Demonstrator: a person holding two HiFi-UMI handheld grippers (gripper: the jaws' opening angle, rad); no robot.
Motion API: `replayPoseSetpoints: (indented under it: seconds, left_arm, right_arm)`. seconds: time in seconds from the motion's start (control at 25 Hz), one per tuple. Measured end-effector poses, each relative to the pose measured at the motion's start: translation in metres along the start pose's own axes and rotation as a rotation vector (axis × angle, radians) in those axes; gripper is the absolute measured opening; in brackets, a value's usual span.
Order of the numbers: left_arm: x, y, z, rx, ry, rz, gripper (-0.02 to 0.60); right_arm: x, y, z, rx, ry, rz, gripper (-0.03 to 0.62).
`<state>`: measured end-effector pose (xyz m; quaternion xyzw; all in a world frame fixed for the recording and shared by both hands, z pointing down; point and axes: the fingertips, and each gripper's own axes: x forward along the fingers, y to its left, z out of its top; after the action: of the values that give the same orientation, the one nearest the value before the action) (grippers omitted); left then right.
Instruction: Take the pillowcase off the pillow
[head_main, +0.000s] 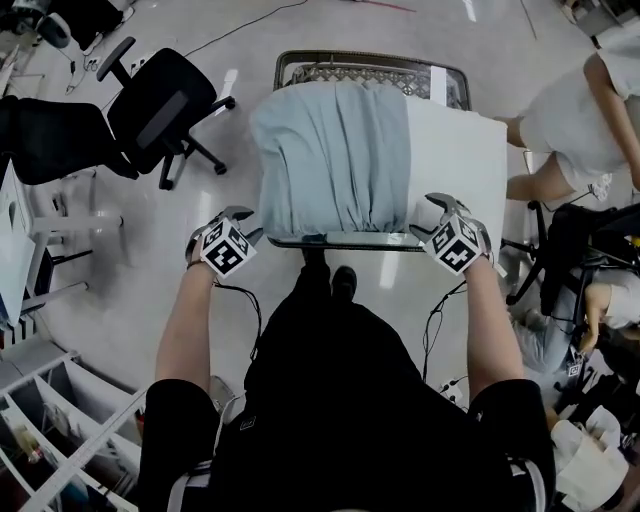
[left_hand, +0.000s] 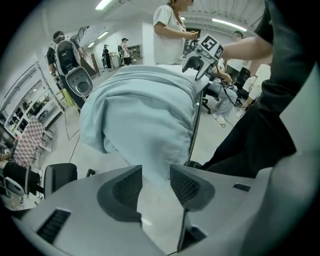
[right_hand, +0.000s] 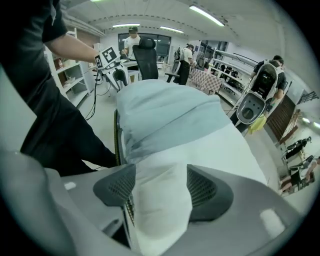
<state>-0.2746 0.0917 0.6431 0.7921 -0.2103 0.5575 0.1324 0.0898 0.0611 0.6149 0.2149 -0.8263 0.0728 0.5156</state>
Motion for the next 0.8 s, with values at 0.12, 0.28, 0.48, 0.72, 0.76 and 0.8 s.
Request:
replayPoseSetpoints:
  seconds: [0.12,0.28,0.48,0.72,0.76,0.8]
  left_arm:
    - [0.004,-0.024,-0.013,0.035,0.035,0.013,0.192]
    - [0.033,-0.031,-0.015,0.088,0.059,0.043,0.221]
    - [0.070,-0.011,-0.012,0.098,0.060,0.113,0.161]
    - [0.054,0.022,-0.023,0.106,0.091,0.160,0.009]
    - [0.045,0.032,-0.032,0.090,0.102,0.170,0.008]
    - [0.034,0.043,-0.042,0.068,0.108,0.180,0.009]
  right_arm:
    - [0.014,0.025,-0.012,-0.034,0.031,-0.013,0.357]
    - [0.040,0.024,-0.023,-0.147,0.097,-0.167,0.393]
    - [0.071,0.009,-0.034,-0.303,0.184,-0.375,0.422]
    - [0.058,-0.005,-0.030,-0.271,0.231,-0.354,0.272]
    - [0.052,-0.009,-0.030,-0.261,0.229,-0.337,0.258]
    - [0.046,-0.014,-0.031,-0.245,0.227,-0.323,0.252]
